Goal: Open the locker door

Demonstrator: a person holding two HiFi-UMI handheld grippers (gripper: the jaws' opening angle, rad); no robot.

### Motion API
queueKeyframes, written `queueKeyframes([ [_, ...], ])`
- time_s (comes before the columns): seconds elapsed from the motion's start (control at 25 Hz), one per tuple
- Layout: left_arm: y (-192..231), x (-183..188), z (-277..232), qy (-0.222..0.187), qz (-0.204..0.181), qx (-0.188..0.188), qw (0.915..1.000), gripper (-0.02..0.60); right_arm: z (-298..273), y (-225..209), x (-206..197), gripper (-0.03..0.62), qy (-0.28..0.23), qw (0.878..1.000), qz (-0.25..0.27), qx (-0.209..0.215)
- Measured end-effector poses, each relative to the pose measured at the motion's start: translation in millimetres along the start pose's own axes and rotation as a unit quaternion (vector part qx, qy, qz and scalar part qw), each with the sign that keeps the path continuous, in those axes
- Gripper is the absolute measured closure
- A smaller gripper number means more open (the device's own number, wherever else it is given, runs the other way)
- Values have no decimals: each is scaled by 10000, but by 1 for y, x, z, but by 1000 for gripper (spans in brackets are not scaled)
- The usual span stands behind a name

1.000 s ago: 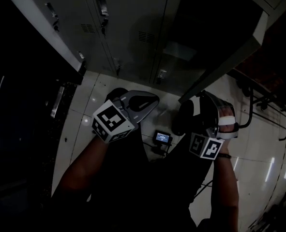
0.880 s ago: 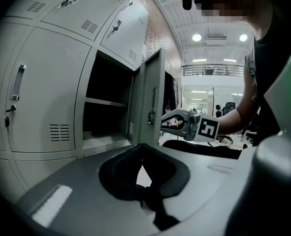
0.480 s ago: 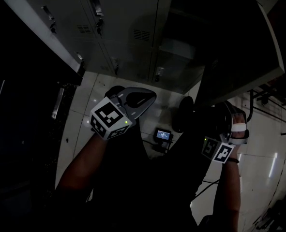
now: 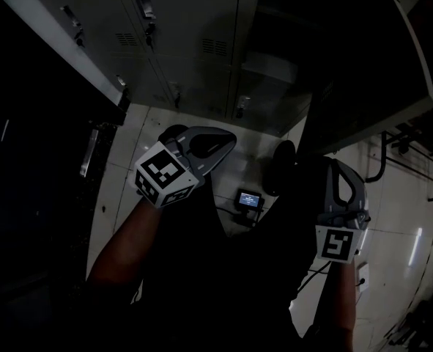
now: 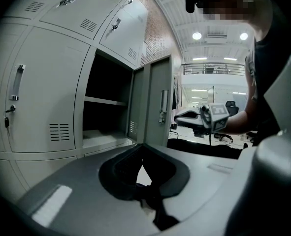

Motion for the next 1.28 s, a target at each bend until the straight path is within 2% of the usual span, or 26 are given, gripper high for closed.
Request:
queueKeyframes([
  [0.08, 0, 0, 0, 11, 3, 0, 10000, 571, -2, 9, 10, 592, -503, 9927, -1014, 427],
  [0.24, -1, 0, -2, 10, 15, -5, 10000, 571, -23, 25, 16, 592, -619, 9780, -1536, 1270],
  [0.4, -1, 0, 0, 1, 15, -8, 10000, 571, -42, 33, 13, 592, -566, 9593, -2147, 1744],
  [0.52, 0, 0, 1, -2, 10, -6, 10000, 571, -51, 34, 10, 592, -568, 9464, -2556, 1893],
  [0.6, -1, 0, 1, 3, 11, -7, 10000, 571, -53, 35, 9, 592, -550, 9450, -2573, 1941],
  [0.8, 0, 0, 0, 14, 6, -8, 10000, 571, -52, 42, 10, 594, -502, 9529, -2279, 1936],
  [1.0, 0, -2, 0, 33, -2, -2, 10000, 571, -55, 39, 6, 594, -500, 9466, -2555, 1904],
  [1.28, -1, 0, 0, 36, -16, 1, 10000, 571, -53, 37, 5, 594, -522, 9450, -2598, 1915],
])
Point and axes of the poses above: the fingertips, and each gripper's own axes: z backward along the fingers, y to its left, x out of its top, the point moved 7 cm from there along z, backward along the fingers, and after that the axes turned 1 degree about z, right-handed, at the moved point
